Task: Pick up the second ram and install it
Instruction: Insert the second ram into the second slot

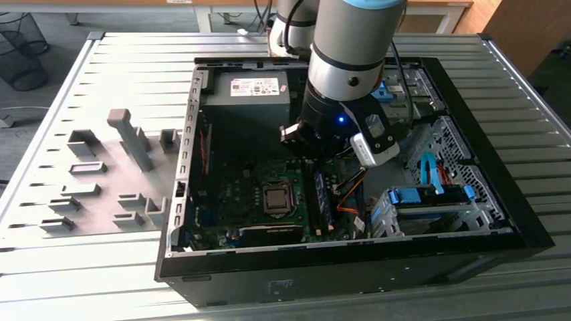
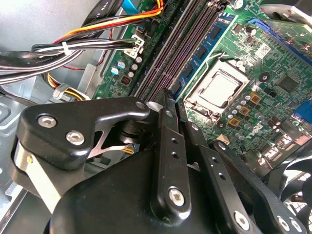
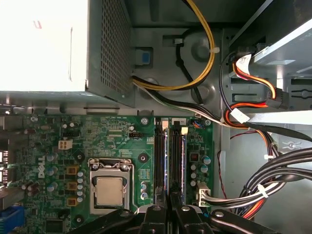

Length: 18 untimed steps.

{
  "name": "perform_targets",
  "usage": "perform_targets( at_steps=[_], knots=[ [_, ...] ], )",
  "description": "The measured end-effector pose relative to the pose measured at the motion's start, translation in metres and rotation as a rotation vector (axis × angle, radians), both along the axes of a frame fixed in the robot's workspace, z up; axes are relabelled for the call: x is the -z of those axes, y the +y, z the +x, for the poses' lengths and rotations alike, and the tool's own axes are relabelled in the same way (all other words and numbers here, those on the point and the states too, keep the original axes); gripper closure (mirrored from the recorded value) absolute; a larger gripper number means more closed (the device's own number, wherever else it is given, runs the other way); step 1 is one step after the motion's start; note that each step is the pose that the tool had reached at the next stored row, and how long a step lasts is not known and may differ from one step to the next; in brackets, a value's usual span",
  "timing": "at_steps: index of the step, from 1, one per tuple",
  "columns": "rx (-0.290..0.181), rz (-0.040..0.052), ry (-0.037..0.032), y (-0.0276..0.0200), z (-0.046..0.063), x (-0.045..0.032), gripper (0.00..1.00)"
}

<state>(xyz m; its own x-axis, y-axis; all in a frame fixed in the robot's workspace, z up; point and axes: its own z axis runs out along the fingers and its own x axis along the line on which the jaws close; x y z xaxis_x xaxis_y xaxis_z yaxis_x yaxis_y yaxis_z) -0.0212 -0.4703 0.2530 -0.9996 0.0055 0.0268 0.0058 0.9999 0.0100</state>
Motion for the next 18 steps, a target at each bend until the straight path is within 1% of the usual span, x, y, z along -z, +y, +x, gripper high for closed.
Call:
perform_targets(
  at_steps=[1, 3, 9, 12, 18],
  knots=[
    [0.0, 0.0002, -0.0001, 0.0, 0.0, 0.0004, 0.86],
    [0.002, -0.0001, 0.0001, -0.0005, 0.0, 0.0038, 0.86],
    [0.005, 0.0002, 0.0, -0.0042, 0.0, 0.0094, 0.86],
    [0.013, 0.0, 0.0001, -0.0044, 0.0, 0.0142, 0.86],
    [0.018, -0.0001, 0.0002, -0.0053, -0.001, 0.0198, 0.86]
  ],
)
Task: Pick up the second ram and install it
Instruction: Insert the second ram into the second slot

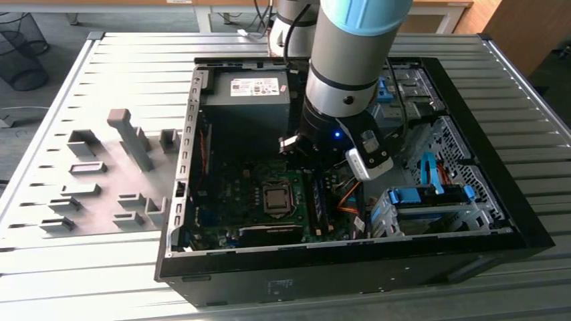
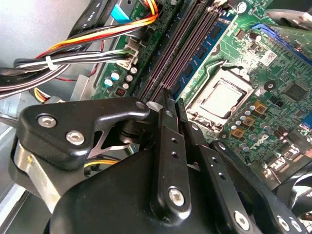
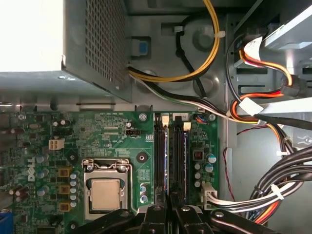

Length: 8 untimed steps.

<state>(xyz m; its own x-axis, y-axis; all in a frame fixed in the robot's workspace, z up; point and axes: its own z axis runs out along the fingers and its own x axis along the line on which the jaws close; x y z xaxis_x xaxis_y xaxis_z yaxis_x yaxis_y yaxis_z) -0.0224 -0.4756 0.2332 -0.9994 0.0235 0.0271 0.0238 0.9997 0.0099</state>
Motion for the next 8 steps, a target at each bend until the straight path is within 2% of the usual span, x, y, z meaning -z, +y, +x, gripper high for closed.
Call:
perform_targets(
  at_steps=[8],
  knots=[
    [0.0, 0.0002, 0.0, -0.0012, -0.001, 0.0099, 0.86]
  ],
)
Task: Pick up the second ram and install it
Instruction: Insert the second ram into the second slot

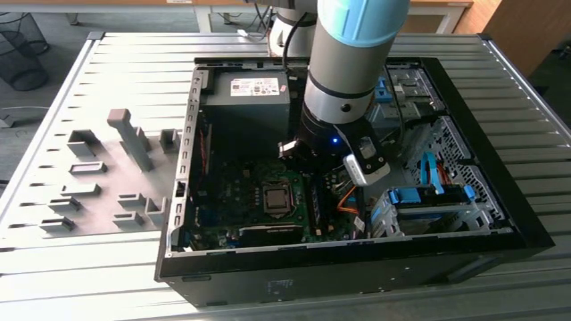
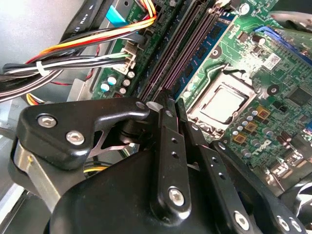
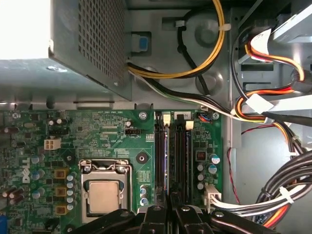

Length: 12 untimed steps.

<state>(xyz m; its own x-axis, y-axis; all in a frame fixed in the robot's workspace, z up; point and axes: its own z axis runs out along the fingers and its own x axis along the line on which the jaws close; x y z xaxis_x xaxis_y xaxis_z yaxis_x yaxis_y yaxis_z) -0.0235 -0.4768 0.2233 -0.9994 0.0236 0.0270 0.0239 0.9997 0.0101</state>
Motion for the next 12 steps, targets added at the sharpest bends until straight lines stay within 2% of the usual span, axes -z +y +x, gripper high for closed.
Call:
perform_targets(
  at_steps=[7, 12],
  knots=[
    [0.0, 0.0001, 0.0004, -0.0001, -0.0007, 0.0047, 0.86],
    [0.001, 0.0004, 0.0003, -0.0025, -0.0007, 0.0052, 0.86]
  ],
)
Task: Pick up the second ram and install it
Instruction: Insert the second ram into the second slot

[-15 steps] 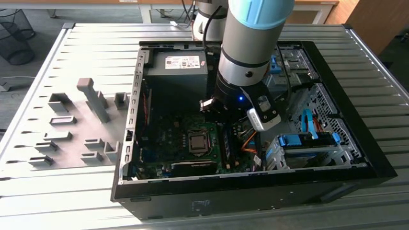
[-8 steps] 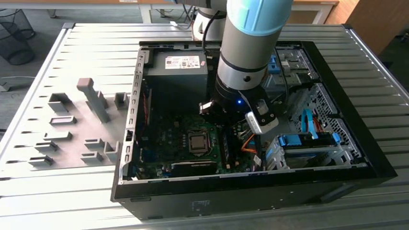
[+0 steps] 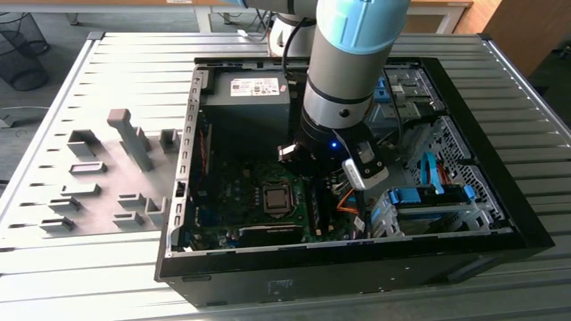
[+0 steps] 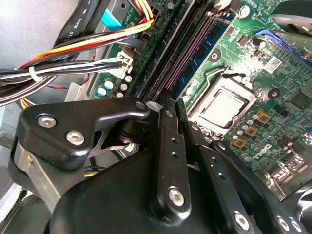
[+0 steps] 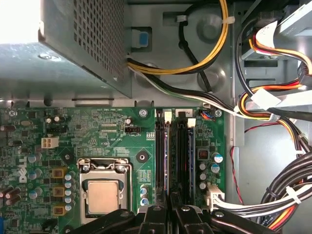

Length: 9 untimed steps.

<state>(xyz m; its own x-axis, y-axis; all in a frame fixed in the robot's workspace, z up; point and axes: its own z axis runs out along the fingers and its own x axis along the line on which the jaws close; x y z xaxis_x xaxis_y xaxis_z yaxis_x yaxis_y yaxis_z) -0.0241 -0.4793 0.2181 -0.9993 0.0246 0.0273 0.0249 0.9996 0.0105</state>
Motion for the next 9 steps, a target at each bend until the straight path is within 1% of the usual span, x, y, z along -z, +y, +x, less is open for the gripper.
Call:
perform_targets(
  at_steps=[9],
  knots=[
    [0.005, -0.0002, 0.0, -0.0001, 0.0001, 0.0007, 0.86]
  ],
)
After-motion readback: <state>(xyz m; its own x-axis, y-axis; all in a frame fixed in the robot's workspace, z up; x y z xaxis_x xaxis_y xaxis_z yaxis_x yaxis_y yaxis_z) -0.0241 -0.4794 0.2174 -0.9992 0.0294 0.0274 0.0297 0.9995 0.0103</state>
